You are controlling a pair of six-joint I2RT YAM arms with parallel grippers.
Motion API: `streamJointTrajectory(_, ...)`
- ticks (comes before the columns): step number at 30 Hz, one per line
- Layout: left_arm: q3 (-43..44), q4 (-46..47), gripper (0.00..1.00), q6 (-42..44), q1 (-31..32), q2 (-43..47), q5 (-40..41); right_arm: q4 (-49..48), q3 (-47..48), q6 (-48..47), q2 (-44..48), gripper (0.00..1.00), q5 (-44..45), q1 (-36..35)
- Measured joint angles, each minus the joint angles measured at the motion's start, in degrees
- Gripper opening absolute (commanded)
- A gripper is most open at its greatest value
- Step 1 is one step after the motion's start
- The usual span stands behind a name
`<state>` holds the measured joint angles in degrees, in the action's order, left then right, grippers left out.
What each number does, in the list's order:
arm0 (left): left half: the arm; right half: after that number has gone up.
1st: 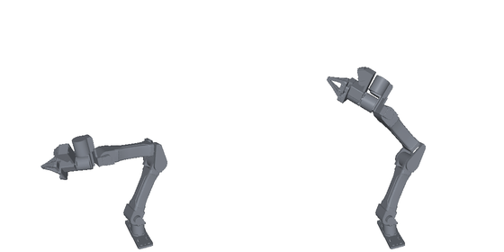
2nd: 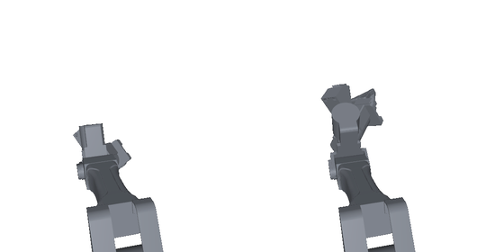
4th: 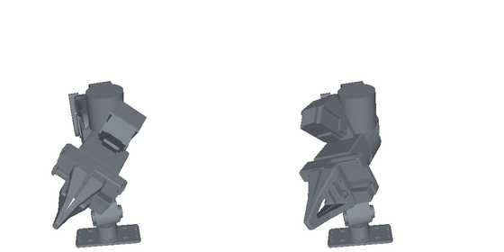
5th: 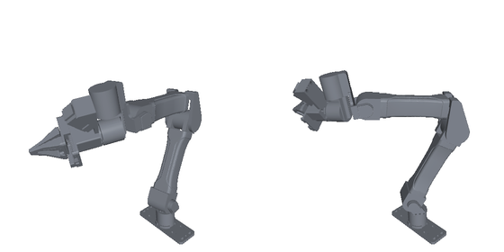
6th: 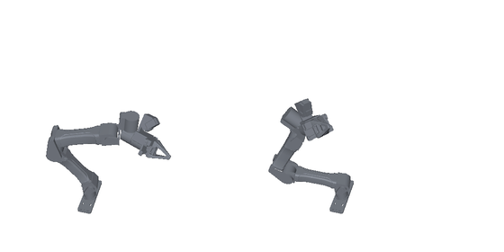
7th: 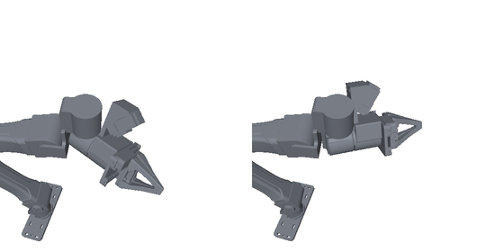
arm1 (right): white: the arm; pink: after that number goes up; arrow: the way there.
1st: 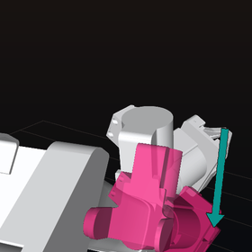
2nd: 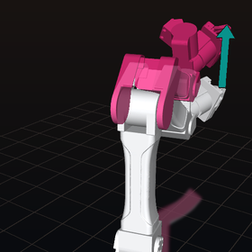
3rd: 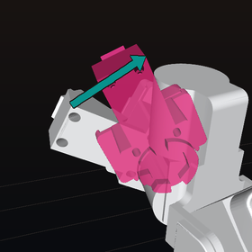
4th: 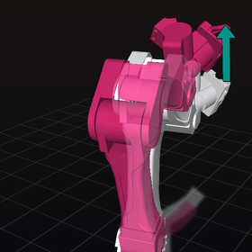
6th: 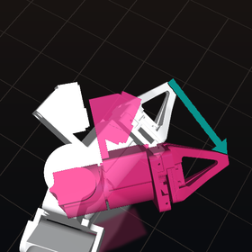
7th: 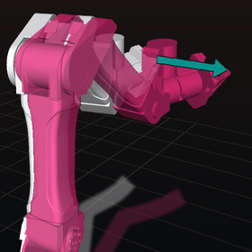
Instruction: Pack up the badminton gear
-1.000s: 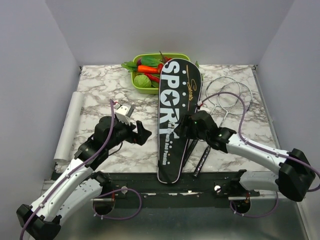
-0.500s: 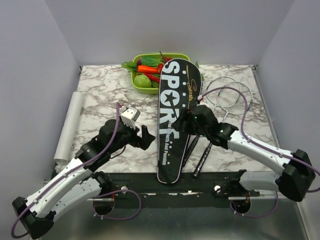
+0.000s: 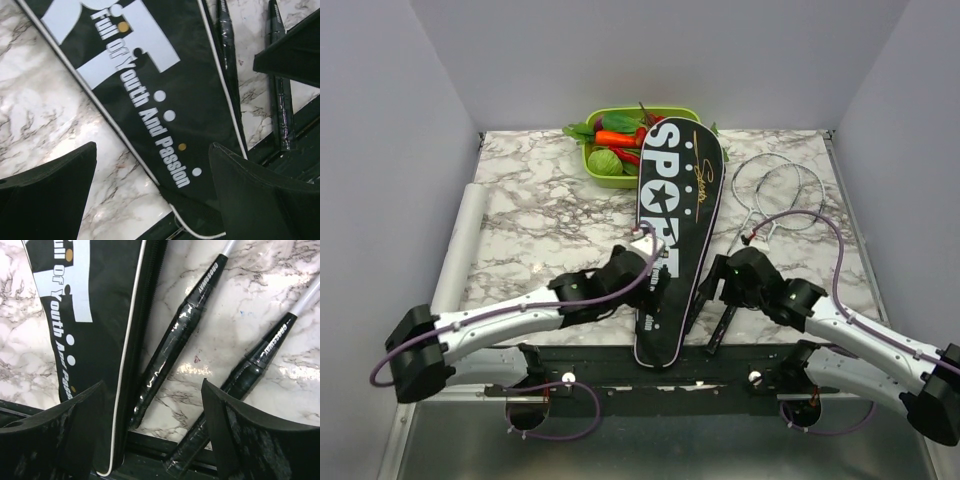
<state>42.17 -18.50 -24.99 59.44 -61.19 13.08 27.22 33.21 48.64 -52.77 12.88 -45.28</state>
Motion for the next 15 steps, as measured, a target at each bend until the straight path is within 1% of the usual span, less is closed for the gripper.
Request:
streamJointTrajectory(2, 2.3, 1.2, 0.99, -0.8, 4.1, -5.9, 4.1, 0.7, -0.9, 0.5, 0.9, 0.83, 0.0, 0.0)
streamJointTrajectory(6, 7.6, 1.9, 0.99, -2.6, 10.1, -14.2, 12.6, 0.4, -1.3, 1.5, 0.8, 0.78, -0.3, 0.0)
streamJointTrajectory(9, 10.4, 1.5, 0.99, -3.8, 12.7, -17.2, 18.5, -1.2, -2.2, 2.4, 0.4, 0.68, -1.2, 0.0)
streamJointTrajectory(10, 11.1, 1.3, 0.99, -4.3, 13.2, -17.8, 20.0, -2.0, -2.6, 2.9, 0.2, 0.64, -1.6, 0.0)
streamJointTrajectory(15, 12.3, -0.2, 0.99, -7.2, 14.2, -18.4, 26.0, -5.6, -3.9, 4.9, -2.6, 0.61, -2.9, 0.0)
